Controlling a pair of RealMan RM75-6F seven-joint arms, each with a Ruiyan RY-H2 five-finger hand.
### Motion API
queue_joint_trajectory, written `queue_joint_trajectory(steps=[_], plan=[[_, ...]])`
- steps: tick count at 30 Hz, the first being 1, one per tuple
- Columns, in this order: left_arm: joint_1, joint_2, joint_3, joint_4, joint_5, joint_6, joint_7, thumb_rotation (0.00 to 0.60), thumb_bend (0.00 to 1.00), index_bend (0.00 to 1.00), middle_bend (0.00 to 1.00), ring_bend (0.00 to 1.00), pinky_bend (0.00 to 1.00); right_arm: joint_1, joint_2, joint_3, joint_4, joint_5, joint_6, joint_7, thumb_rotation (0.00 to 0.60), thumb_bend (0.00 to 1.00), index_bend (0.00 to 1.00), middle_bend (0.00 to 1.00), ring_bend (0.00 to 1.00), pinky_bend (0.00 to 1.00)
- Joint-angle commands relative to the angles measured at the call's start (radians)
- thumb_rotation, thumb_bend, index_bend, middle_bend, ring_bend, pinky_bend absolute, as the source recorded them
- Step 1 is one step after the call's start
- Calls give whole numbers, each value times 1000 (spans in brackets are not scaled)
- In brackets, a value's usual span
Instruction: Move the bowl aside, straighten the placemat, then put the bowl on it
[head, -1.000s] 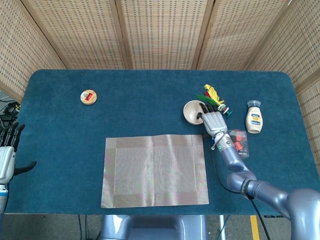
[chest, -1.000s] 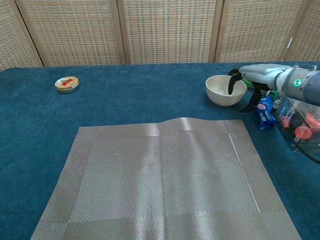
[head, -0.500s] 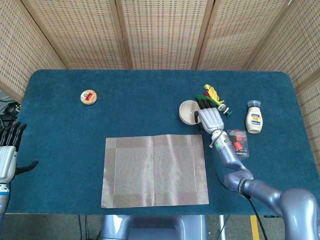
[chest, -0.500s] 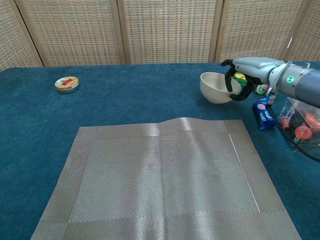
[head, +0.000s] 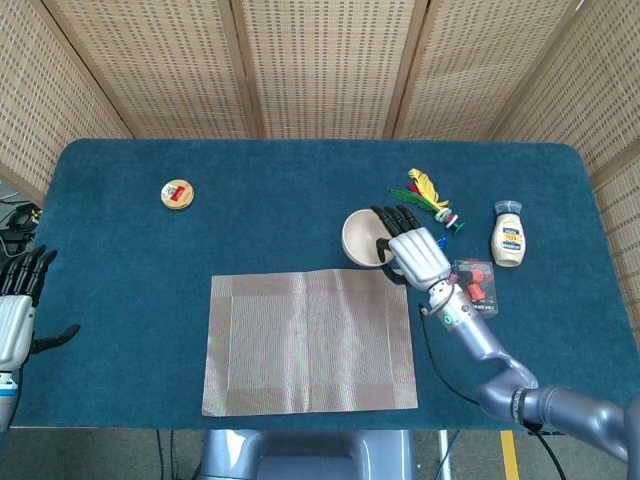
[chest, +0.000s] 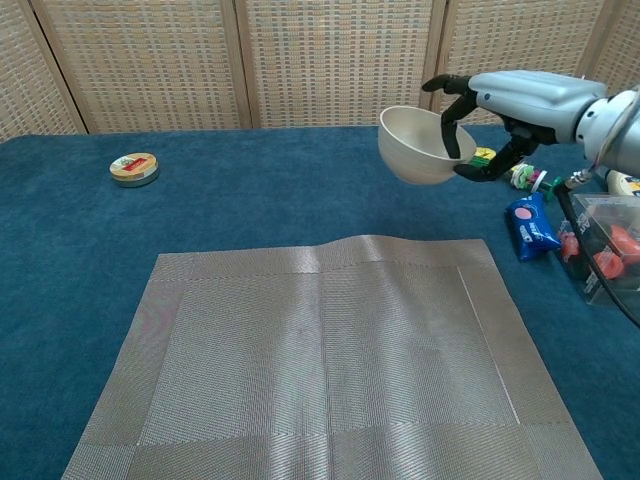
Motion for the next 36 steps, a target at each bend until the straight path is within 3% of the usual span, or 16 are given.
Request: queue_joint_trajectory(steps=[1, 9, 25, 27, 29, 30, 31, 36], plan=[[4, 7, 2, -6, 10, 2, -11, 600, 0, 0, 0, 0, 0, -40, 96, -67, -172, -94, 50, -88, 600, 582, 719, 0, 0, 0], [11, 20, 5, -17, 27, 2, -30, 600, 0, 0, 0, 0, 0, -42, 104, -138, -349, -183, 27, -209, 600, 583, 721, 0, 0, 0], [11, 35, -5, -14, 9, -21, -59, 600, 0, 0, 0, 0, 0, 0, -106, -138, -255, -129, -67, -410, 600, 579, 718, 0, 0, 0], [10, 35, -6, -13, 7, -23, -60, 600, 0, 0, 0, 0, 0, 0, -120, -137, -236, -122, -67, -422, 600, 484, 597, 0, 0, 0], [10, 35, -7, -12, 6, -26, -59, 600, 0, 0, 0, 0, 0, -1, -122, -140, -229, -123, -65, -428, 600, 155, 197, 0, 0, 0], [9, 35, -7, -12, 5, -26, -59, 600, 0, 0, 0, 0, 0, -3, -119, -141, -230, -123, -64, -430, 600, 31, 49, 0, 0, 0], [9, 35, -7, -11, 5, -27, -58, 600, 0, 0, 0, 0, 0, -5, -115, -142, -233, -121, -63, -432, 600, 0, 7, 0, 0, 0], [6, 30, -6, -10, 2, -36, -48, 600, 0, 0, 0, 0, 0, -39, -27, -147, -334, -140, -7, -394, 600, 0, 0, 0, 0, 0]])
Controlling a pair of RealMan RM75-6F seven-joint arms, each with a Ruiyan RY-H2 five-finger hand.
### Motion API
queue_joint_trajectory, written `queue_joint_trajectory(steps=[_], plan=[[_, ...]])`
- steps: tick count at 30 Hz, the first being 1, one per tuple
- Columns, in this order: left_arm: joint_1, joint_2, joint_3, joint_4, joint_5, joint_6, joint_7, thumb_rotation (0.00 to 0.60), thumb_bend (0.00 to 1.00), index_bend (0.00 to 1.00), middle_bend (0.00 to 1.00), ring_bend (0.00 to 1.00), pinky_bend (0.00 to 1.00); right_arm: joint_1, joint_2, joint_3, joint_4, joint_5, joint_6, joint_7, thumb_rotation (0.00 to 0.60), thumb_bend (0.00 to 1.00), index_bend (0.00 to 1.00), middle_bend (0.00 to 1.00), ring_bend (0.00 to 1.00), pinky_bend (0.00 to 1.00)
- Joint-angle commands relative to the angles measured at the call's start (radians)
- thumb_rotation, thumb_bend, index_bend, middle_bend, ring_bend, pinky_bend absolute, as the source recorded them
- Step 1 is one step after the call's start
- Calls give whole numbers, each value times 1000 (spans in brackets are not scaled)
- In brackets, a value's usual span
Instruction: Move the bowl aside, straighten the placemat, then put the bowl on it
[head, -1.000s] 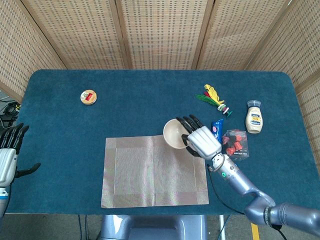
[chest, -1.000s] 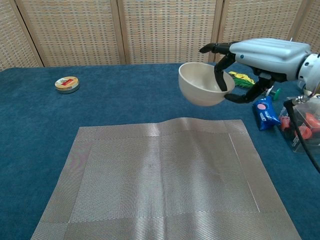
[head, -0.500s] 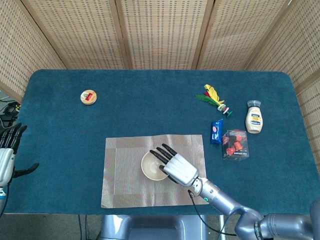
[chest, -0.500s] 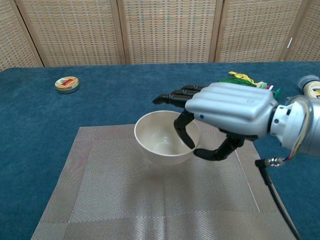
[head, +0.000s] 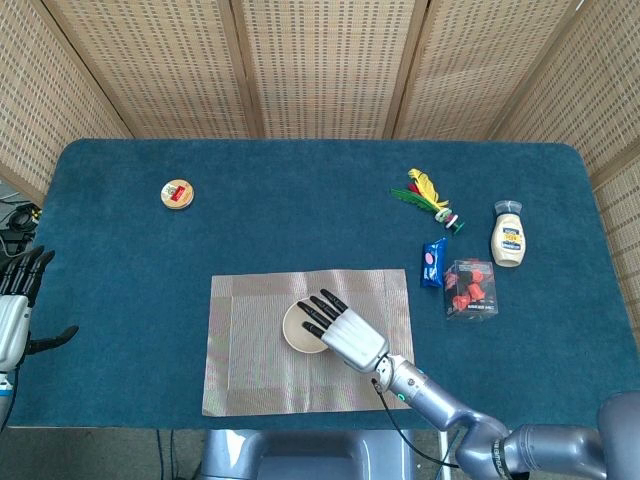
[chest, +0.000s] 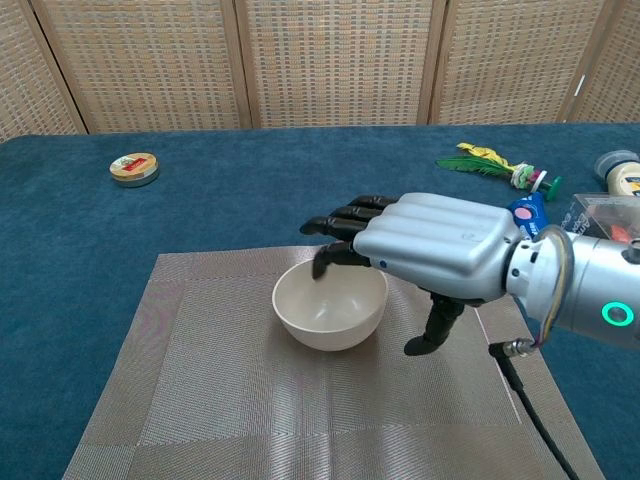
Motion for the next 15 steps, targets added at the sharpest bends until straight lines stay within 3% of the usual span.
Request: queue_joint_trajectory(steps=[1, 4, 8, 15], plan=[[-1, -2, 1, -1, 1, -1, 5, 600, 0, 0, 0, 0, 0, -35, 88, -10, -83, -39, 63, 44, 600, 0, 0, 0, 0, 0], [9, -5, 8, -5, 17, 16, 21, 600, 0, 0, 0, 0, 0, -125, 255, -45, -147, -123, 220, 106, 600, 0, 0, 0, 0, 0], [33, -13, 26, -2, 43, 51, 34, 600, 0, 0, 0, 0, 0, -273, 369, -53, -111, -140, 460, 215, 600, 0, 0, 0, 0, 0], [86, -23, 56, 3, 87, 123, 48, 600, 0, 0, 0, 0, 0, -440, 392, -58, 33, -94, 650, 448, 600, 0, 0, 0, 0, 0]])
